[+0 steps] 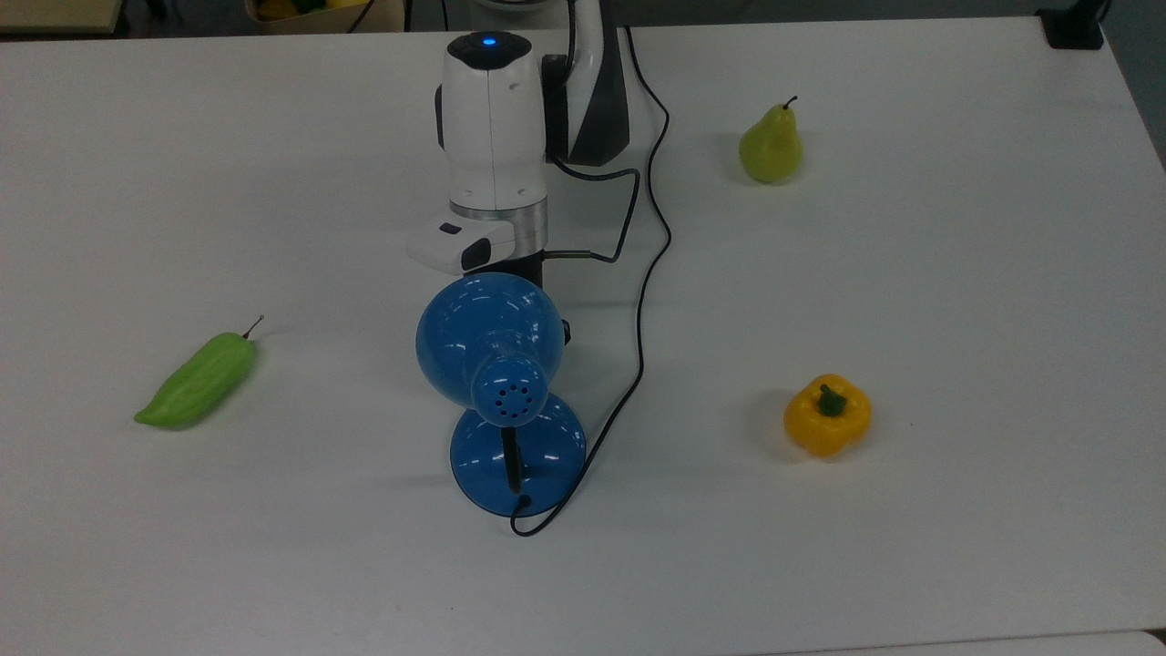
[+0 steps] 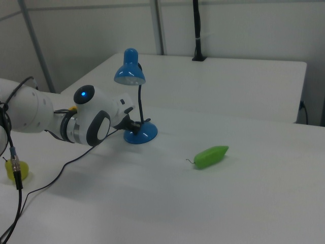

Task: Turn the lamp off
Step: 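Press down on the lamp base switch with the gripper fingers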

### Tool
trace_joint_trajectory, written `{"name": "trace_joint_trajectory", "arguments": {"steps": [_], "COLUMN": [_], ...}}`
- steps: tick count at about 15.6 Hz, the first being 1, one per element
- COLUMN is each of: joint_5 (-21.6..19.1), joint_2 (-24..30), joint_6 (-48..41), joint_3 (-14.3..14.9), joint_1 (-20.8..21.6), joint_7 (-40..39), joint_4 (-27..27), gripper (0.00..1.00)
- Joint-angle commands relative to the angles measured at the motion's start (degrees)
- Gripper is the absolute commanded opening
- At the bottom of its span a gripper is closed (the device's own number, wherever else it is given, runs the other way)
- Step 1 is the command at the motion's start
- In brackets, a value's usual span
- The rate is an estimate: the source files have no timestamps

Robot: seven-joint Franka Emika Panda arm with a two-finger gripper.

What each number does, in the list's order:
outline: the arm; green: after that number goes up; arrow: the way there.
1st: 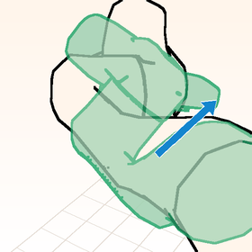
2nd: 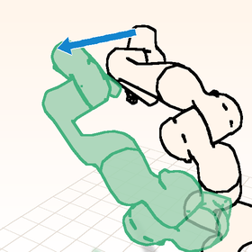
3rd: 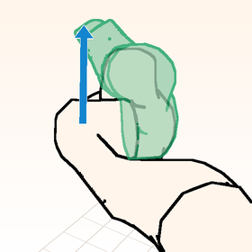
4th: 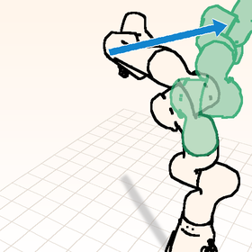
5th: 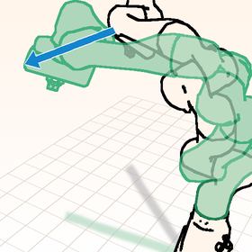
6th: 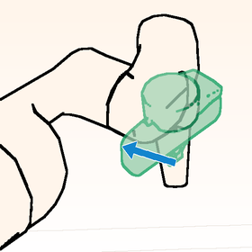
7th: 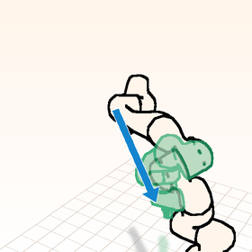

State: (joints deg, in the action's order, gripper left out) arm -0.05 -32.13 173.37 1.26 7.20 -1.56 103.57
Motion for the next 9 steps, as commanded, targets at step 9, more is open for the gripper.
{"name": "trace_joint_trajectory", "arguments": {"steps": [9], "joint_5": [1.02], "joint_2": [10.50], "joint_6": [-21.54], "joint_3": [0.23], "joint_1": [-0.08], "joint_7": [-0.29], "joint_4": [3.84], "gripper": [0.00]}}
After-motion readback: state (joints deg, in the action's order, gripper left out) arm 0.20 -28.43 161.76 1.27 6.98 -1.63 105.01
